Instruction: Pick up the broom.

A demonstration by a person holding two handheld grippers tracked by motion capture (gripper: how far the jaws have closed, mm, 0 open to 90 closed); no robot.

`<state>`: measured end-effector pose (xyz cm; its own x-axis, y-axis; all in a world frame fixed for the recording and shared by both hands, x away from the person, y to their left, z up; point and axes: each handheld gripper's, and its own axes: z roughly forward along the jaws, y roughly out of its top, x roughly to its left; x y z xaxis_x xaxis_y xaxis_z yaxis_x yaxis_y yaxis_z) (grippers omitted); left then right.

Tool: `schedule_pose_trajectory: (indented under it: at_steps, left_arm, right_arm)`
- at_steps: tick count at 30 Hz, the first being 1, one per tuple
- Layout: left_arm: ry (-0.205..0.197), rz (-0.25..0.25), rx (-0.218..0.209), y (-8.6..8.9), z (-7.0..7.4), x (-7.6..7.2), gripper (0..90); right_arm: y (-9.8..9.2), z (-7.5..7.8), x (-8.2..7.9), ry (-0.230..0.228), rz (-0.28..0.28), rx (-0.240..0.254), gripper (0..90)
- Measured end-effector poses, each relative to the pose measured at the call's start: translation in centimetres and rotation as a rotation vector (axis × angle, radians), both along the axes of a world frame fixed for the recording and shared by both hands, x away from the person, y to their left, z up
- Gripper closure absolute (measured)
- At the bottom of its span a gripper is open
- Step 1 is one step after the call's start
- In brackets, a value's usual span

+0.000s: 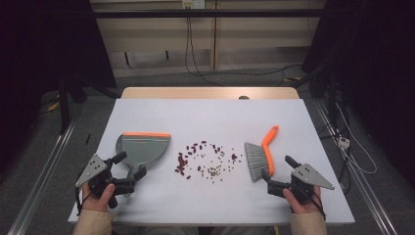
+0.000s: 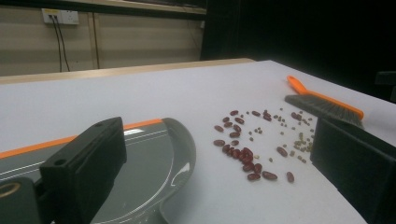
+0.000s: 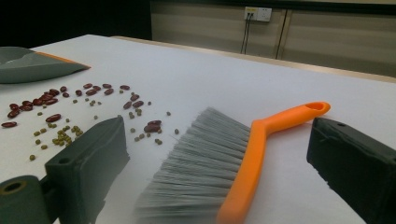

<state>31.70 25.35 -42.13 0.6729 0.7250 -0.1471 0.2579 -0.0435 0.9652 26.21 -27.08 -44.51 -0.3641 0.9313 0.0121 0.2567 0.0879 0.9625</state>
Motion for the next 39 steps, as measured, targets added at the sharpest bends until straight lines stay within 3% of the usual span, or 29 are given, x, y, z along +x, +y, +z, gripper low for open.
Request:
schedule_pose_trajectory:
  at_steps: [10, 16, 23, 28, 39]
  left_arm:
    - [-0.009, -0.002, -0.002, -0.1, 0.1, 0.1, 3.6]
    - [-0.006, -0.010, -0.004, -0.2, 0.0, 0.2, 3.6]
    - [-0.006, -0.015, 0.003, -0.5, 0.0, 0.3, 3.6]
    - [-0.006, -0.021, 0.006, -0.5, 0.0, 0.3, 3.6]
    - [-0.010, -0.021, 0.010, -0.5, 0.0, 0.3, 3.6]
  right_arm:
    - [-0.1, 0.2, 0.1, -0.003, 0.007, -0.006, 4.9]
    - [-0.4, 0.5, 0.7, -0.002, -0.017, -0.014, 4.9]
    - [-1.3, 0.8, 2.6, 0.034, -0.071, -0.009, 5.2]
    - [-1.3, 1.1, 3.9, 0.051, -0.096, -0.051, 5.0]
    - [-1.4, 1.1, 6.8, 0.106, -0.151, -0.036, 4.9]
